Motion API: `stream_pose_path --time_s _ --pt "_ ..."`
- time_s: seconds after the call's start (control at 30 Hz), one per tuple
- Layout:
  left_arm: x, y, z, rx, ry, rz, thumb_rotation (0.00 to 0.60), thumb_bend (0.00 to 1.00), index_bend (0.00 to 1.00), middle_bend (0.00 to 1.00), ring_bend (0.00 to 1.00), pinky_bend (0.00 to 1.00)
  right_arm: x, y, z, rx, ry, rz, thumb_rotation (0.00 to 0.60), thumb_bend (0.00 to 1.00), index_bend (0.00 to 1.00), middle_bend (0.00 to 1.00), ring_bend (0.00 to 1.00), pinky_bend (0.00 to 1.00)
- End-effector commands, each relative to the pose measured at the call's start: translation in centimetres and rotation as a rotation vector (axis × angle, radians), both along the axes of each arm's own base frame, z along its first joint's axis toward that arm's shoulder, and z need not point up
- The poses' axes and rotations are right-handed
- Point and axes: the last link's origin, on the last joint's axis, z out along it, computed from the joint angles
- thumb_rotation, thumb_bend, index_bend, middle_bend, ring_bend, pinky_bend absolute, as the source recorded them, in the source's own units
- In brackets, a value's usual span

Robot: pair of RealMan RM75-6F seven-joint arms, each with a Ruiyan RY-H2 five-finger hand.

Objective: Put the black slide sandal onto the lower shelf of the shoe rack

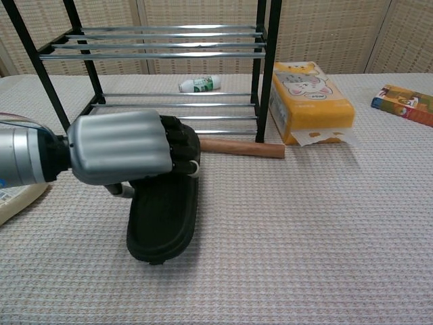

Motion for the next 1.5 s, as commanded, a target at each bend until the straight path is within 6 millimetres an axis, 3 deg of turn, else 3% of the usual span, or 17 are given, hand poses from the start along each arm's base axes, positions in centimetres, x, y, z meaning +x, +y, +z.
stream_pose_path --time_s 0.03,0.67,1.07,1.5 --pt "0.3 0.4 0.9 0.027 -0.014 0.01 0.6 0.12 0.49 0.38 0.3 0.32 0.0 0.0 0.0 0.0 0.0 0.002 0.6 0.37 0.0 0.15 0.05 0.01" --pt "3.1 7.7 0.1 0.104 0.044 0.022 0.6 0.12 0.49 0.38 0.3 0.32 -0.7 0.4 0.1 -0.006 -0.002 -0.027 0.6 0.37 0.0 0.15 0.05 0.01" --pt "2.4 10.7 -0.1 0.145 0.07 0.056 0.6 0.12 0.46 0.38 0.28 0.32 -1.0 0.4 -0.1 -0.001 -0.003 -0.039 0.6 0.37 0.0 0.15 0.05 0.01" --pt "1.2 12.3 -0.6 0.184 0.099 0.091 0.6 0.12 0.42 0.34 0.23 0.32 -1.3 0.3 -0.2 0.005 -0.002 -0.049 0.6 0.37 0.0 0.15 0.05 0.01"
